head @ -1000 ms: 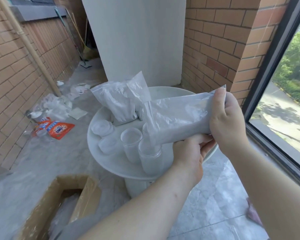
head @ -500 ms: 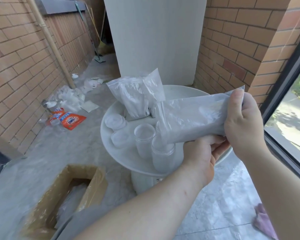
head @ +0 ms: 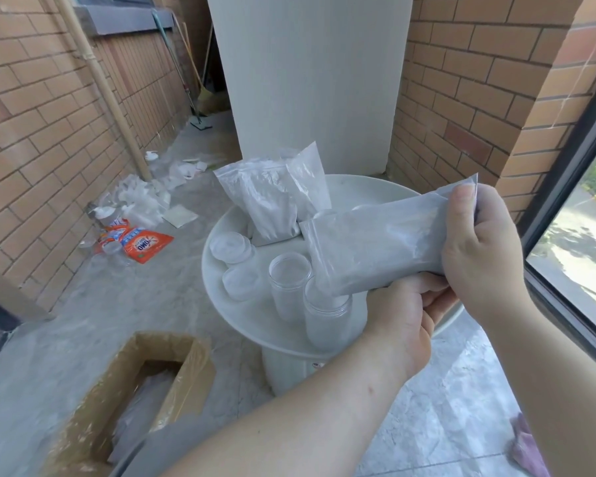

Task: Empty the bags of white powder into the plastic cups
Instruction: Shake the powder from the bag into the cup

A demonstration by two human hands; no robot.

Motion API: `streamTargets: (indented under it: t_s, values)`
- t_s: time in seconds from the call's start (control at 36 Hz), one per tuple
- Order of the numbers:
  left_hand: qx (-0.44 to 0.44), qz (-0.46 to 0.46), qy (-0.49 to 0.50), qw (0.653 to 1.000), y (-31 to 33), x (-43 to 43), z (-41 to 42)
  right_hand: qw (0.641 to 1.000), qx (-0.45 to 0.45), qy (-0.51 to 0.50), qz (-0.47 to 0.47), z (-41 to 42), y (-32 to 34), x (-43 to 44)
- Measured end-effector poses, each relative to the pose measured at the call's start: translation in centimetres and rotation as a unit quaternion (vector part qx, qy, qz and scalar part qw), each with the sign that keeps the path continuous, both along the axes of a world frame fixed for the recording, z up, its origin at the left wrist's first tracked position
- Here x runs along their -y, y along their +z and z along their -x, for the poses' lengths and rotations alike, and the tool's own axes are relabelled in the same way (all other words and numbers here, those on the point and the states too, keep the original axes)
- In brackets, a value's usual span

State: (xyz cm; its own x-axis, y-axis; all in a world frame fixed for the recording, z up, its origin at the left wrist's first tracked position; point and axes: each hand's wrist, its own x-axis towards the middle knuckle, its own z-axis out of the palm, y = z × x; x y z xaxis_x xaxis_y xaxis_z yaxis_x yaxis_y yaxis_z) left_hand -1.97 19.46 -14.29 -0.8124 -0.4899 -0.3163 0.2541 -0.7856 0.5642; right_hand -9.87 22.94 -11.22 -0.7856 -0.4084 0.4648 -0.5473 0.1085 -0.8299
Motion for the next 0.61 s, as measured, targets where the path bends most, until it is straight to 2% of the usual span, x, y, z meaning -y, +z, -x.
streamTargets:
  t_s: [0.61]
  values:
    - [-0.006, 0.004, -0.002, 1.000, 0.21, 0.31, -0.23, 1.000, 0.010, 0.017, 0.018, -0.36, 0.06, 0.34]
